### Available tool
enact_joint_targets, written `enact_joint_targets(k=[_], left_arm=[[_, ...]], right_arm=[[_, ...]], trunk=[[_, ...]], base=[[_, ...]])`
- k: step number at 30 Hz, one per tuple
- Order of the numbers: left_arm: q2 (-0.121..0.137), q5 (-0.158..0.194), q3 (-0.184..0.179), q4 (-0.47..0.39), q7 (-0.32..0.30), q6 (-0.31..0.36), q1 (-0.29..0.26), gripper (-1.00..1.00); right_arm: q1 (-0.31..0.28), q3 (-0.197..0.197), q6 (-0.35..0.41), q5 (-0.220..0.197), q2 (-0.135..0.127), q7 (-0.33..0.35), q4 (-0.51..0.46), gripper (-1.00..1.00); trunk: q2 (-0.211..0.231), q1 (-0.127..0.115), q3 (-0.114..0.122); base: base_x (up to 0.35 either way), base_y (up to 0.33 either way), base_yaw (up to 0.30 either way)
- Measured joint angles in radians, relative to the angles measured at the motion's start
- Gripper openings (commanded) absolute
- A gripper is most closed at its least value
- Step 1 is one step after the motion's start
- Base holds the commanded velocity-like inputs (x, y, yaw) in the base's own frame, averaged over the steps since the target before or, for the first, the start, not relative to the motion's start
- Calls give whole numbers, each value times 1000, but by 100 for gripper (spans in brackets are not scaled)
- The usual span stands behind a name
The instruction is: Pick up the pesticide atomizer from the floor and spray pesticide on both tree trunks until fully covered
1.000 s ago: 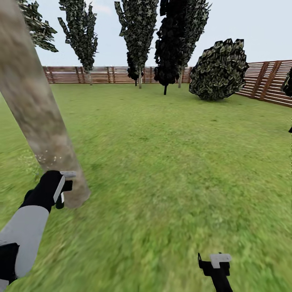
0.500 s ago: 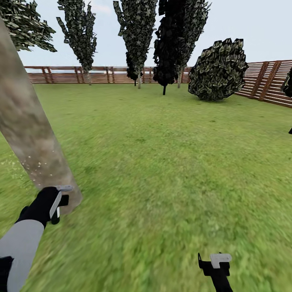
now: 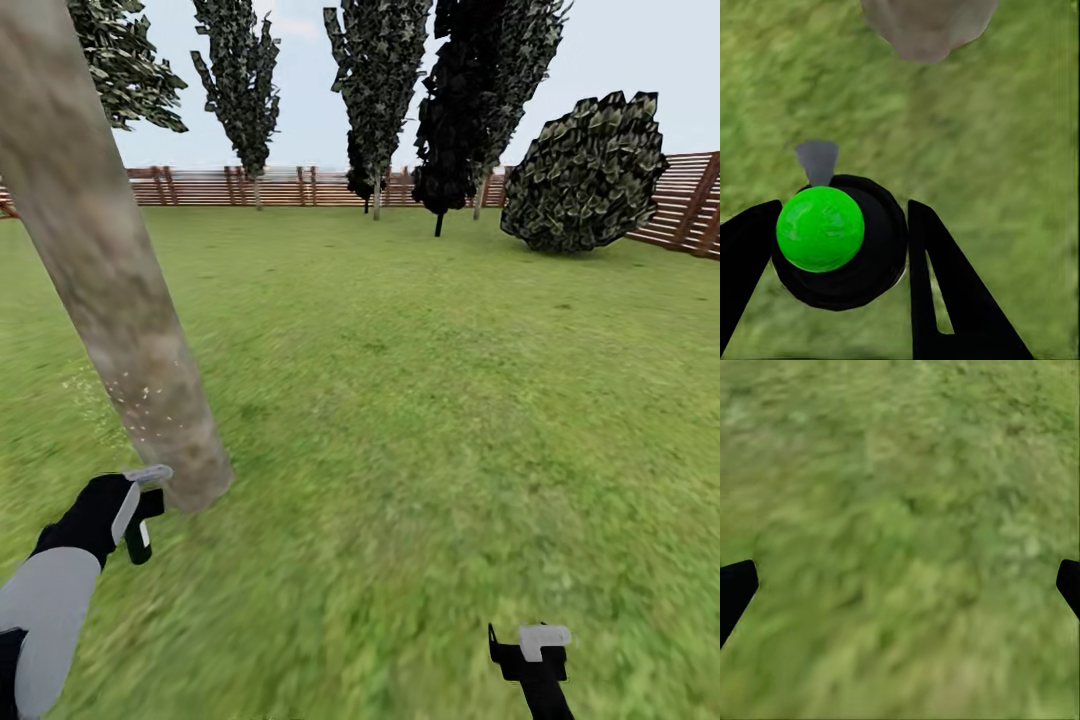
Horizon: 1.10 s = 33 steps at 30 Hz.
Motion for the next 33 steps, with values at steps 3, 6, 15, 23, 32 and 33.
enact_joint_targets(k=[3, 6, 15, 23, 32, 33], left_arm=[[-47, -10, -17, 1, 1, -4, -1, -100], [-42, -15, -20, -4, 2, -4, -1, -100], [4, -8, -17, -5, 2, -17, 0, -100], [9, -15, -12, -7, 12, -19, 33, -100], [41, -3, -8, 3, 3, -22, 46, -100], [40, -5, -8, 3, 2, -26, 46, -100]], right_arm=[[0, 0, 0, 0, 0, 0, -1, 100], [0, 0, 0, 0, 0, 0, 0, 100], [0, -1, -1, 0, -2, -2, 0, 100], [0, 0, -1, 0, 0, -2, -1, 100], [0, 0, -1, 0, 0, -1, 0, 100], [0, 0, -1, 0, 0, -1, 0, 100]], trunk=[[0, 0, 1], [0, 0, 2], [0, 0, 2], [0, 0, 2], [0, -1, 2], [0, -1, 2]], base=[[0, 0, 271], [0, -4, 199], [0, -243, 14], [47, -275, 0], [240, -192, 213], [280, -166, 260]])
